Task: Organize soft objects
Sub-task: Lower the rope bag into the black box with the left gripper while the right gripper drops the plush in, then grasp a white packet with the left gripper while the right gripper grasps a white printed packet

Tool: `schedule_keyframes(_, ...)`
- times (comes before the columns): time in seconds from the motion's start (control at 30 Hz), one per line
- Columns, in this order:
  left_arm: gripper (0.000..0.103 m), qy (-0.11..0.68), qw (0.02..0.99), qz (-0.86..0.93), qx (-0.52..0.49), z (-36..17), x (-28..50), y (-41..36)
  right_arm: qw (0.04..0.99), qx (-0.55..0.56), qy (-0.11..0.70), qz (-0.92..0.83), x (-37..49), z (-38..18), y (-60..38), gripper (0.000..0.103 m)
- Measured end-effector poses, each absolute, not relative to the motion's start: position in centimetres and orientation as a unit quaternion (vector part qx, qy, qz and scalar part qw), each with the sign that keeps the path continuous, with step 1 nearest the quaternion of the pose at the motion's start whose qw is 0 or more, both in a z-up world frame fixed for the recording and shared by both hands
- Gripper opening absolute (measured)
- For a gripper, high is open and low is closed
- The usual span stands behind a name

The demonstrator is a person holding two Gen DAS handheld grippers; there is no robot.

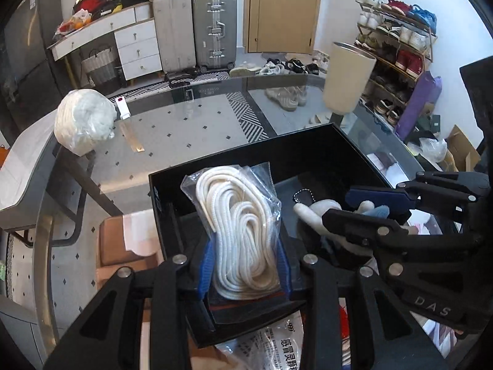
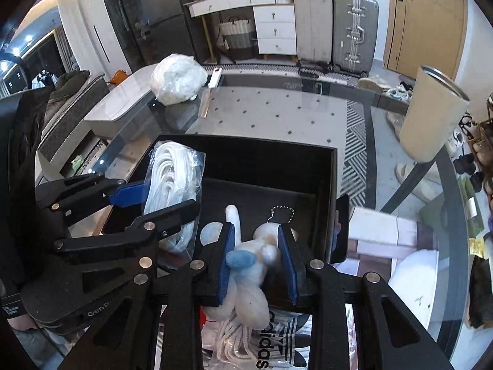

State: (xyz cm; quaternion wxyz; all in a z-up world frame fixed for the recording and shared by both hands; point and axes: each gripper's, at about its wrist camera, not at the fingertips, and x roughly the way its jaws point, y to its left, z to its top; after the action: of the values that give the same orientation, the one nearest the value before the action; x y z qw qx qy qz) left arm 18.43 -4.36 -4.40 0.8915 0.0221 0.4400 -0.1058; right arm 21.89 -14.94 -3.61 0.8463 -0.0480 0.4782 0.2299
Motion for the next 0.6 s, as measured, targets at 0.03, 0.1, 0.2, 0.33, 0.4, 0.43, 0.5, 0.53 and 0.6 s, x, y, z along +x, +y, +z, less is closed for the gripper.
schedule_keyframes(0.03, 0.034, 0.442, 0.890, -0.107, 0.025, -4.4, 18.2, -4.5, 0.845, -0.047, 0.480, 0.230, 21.6, -3.5, -14.9, 0.029)
schedule_keyframes(0.1, 0.037, 0.440, 0.891, -0.110, 0.015, -4.3, 18.0, -4.1, 0.844, -0.045, 0.481, 0.232, 21.3, -3.5, -15.0, 0.030)
schedule_keyframes(0.2, 0.046, 0.441, 0.891, -0.107, 0.018, -4.1, 18.1, -4.0, 0.850, -0.043, 0.474, 0.227, 20.8, -3.1, -15.4, 0.037)
schedule_keyframes(0.33, 0.065, 0.421, 0.901, -0.102, 0.032, -2.3, 17.0, -3.6, 0.858, -0.028, 0.452, 0.242, 19.5, -0.9, -16.2, 0.052)
schedule_keyframes(0.4, 0.074, 0.405, 0.909, -0.093, 0.042, -0.8, 15.9, -3.3, 0.863, -0.028, 0.440, 0.248, 18.6, 0.3, -16.6, 0.056)
schedule_keyframes(0.43, 0.081, 0.399, 0.911, -0.089, 0.044, -0.1, 15.3, -3.1, 0.864, -0.031, 0.434, 0.252, 18.0, 0.8, -16.8, 0.056)
schedule_keyframes(0.5, 0.081, 0.396, 0.914, -0.084, 0.043, 1.0, 14.2, -2.5, 0.867, -0.040, 0.424, 0.259, 16.4, 1.8, -17.2, 0.058)
schedule_keyframes(0.53, 0.081, 0.392, 0.915, -0.084, 0.040, 1.5, 13.4, -2.2, 0.867, -0.043, 0.421, 0.262, 15.8, 2.1, -17.4, 0.059)
schedule_keyframes(0.6, 0.083, 0.393, 0.914, -0.087, 0.042, 1.8, 12.1, -1.8, 0.865, -0.053, 0.419, 0.271, 14.4, 2.3, -17.8, 0.062)
